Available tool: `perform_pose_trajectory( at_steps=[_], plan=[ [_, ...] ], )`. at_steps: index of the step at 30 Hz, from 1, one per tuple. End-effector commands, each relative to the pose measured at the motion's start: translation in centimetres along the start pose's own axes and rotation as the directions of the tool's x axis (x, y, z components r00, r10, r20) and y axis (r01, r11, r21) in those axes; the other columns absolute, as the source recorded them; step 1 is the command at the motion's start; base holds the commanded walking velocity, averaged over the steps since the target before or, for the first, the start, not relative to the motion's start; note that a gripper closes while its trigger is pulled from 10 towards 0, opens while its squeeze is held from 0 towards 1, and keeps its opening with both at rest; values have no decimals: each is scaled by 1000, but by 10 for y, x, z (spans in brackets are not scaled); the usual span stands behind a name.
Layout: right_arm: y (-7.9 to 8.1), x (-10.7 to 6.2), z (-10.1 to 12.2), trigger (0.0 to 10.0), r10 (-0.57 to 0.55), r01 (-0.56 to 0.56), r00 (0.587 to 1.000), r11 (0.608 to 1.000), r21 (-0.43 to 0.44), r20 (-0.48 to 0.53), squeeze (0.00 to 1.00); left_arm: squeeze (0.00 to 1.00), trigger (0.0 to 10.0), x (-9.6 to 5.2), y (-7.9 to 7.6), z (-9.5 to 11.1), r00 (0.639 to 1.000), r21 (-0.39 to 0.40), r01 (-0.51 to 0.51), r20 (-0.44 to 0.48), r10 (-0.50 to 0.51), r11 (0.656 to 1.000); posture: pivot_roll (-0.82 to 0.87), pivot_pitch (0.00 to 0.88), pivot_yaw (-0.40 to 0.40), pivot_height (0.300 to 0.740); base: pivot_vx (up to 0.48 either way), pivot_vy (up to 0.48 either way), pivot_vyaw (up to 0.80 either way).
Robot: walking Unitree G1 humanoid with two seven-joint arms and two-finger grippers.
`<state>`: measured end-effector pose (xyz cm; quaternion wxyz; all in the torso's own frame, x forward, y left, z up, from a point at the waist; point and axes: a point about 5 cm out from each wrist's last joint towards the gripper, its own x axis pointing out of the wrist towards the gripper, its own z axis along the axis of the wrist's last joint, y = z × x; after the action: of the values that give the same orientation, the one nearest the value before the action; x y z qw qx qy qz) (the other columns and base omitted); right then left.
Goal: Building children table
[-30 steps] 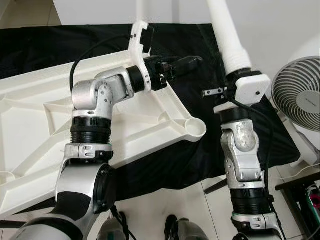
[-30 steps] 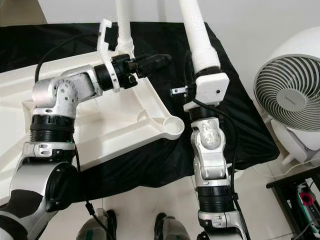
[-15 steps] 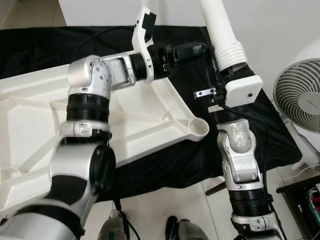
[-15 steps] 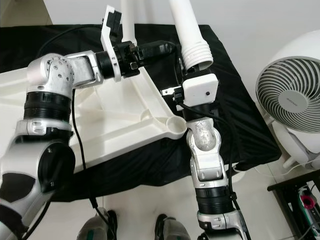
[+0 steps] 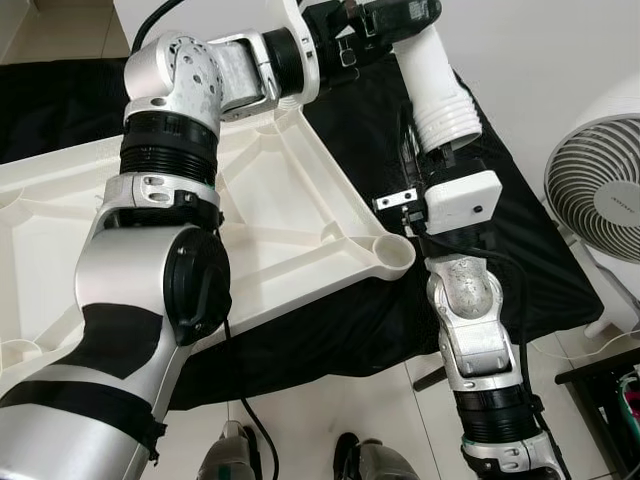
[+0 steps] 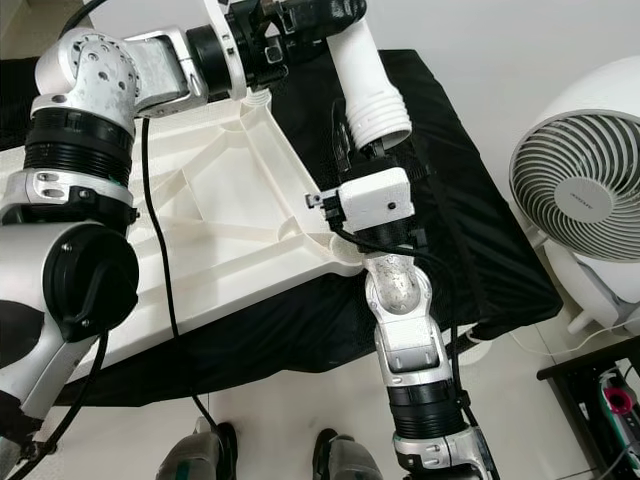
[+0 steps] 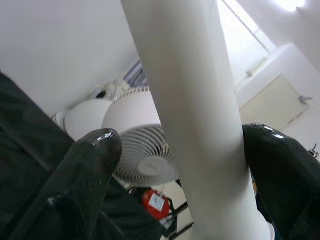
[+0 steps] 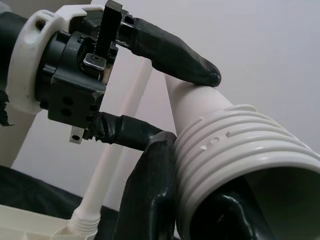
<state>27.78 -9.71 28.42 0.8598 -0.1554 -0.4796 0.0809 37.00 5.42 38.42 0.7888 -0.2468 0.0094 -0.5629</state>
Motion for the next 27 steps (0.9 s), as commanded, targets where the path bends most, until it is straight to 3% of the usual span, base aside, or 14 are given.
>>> perform_pose_trajectory(
  at_steps=[1, 6, 14, 27],
  plan=[
    [-3, 10, 20, 10000, -22, 23, 991, 1000, -10, 130, 0, 0, 10000, 2, 4, -8, 999, -20, -11, -47, 11, 1000, 60, 140, 5, 740, 0, 0, 0],
    [-2, 22, 26, 10000, -31, 33, 982, 999, -6, 184, 0, 0, 10000, -4, 11, -13, 997, -37, -37, -65, 34, 999, 69, 147, 8, 740, 0, 0, 0],
    [6, 23, 25, 10000, 21, -19, 978, 1000, -10, 205, 0, 0, 10000, -10, 15, -8, 997, -32, -59, -54, 57, 998, 84, 151, -4, 740, 0, 0, 0],
    [33, 1, 12, 10000, 175, -182, 975, 982, 42, 137, 0, 0, 10000, -11, 16, 7, 996, -4, -93, -3, 93, 996, 101, 169, -29, 740, 0, 0, 0]
  ],
)
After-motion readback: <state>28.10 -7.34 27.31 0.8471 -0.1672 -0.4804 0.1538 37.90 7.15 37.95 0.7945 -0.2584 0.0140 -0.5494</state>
